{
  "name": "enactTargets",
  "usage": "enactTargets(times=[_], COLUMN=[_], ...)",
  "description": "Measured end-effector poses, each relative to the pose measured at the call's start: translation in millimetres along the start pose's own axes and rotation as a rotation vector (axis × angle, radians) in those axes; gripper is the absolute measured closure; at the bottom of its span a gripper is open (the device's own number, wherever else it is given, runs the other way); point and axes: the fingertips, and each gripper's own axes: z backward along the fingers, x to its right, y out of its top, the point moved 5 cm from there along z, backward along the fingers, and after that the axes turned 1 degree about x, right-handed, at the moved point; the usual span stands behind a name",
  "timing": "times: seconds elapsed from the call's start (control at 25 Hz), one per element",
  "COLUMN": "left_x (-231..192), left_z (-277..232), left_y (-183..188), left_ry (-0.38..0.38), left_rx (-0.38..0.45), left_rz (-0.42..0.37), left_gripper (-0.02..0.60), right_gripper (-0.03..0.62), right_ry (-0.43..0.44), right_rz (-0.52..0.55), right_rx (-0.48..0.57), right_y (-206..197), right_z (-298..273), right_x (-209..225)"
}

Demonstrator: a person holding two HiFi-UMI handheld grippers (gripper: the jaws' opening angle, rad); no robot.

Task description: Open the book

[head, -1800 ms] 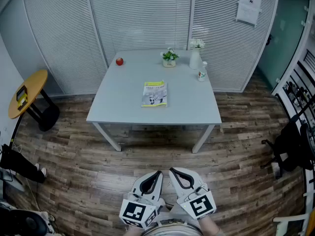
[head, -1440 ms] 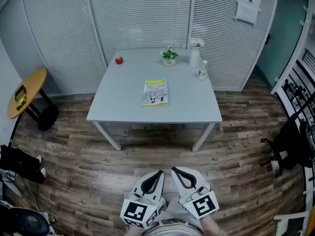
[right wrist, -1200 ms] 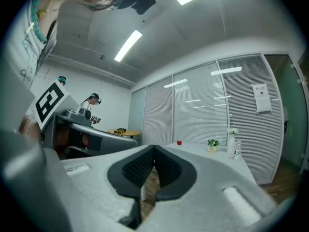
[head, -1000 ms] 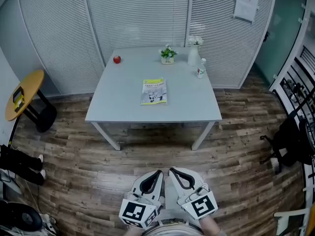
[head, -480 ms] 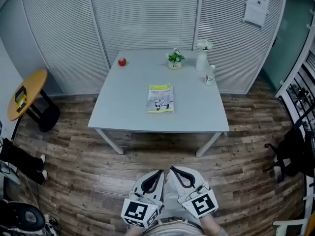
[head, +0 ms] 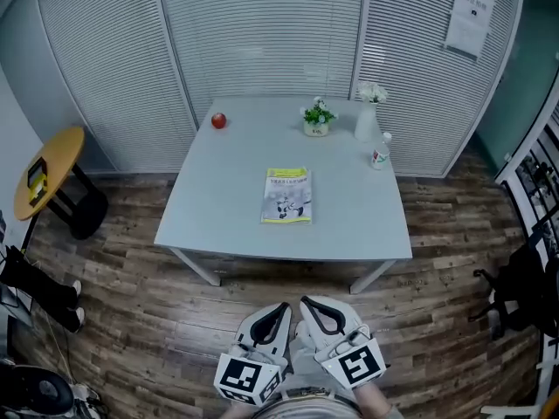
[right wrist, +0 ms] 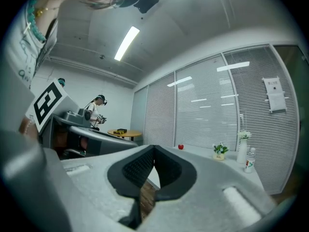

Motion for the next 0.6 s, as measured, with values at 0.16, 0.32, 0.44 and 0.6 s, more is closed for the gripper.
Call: enactTargets(times=[0.16,0.32,0.44,0.6], left_x=[-2.0,-2.9,-7.5,-16.6], left_z=[-23.3,-48.7,-71.2,-96.7], left_y=[4.3,8.9,16.0,22.9], left_ry=[-0.005,-0.013,-0.016,-0.006], left_rx=[-0.009,-0.015,-0.011,-0.006], left_rz=[-0.002,-0.001,-0.011,-0.019], left_gripper=[0.583,0.583,0.583,0.583], right_gripper=[0.592,0.592,0.592,0.592], right_ry=[-0.001,-0.001,-0.002,-0.004], right_rz=[-0.002,-0.008,-0.007,-0.014], right_rx=[-0.006,0.004,0.016,0.021], right_y=[0.8,1.6,3.1,4.6], right_z=[-7.5,-14.5,-24.2,-40.0], right_x=[20.4,41.8,62.5,88.4])
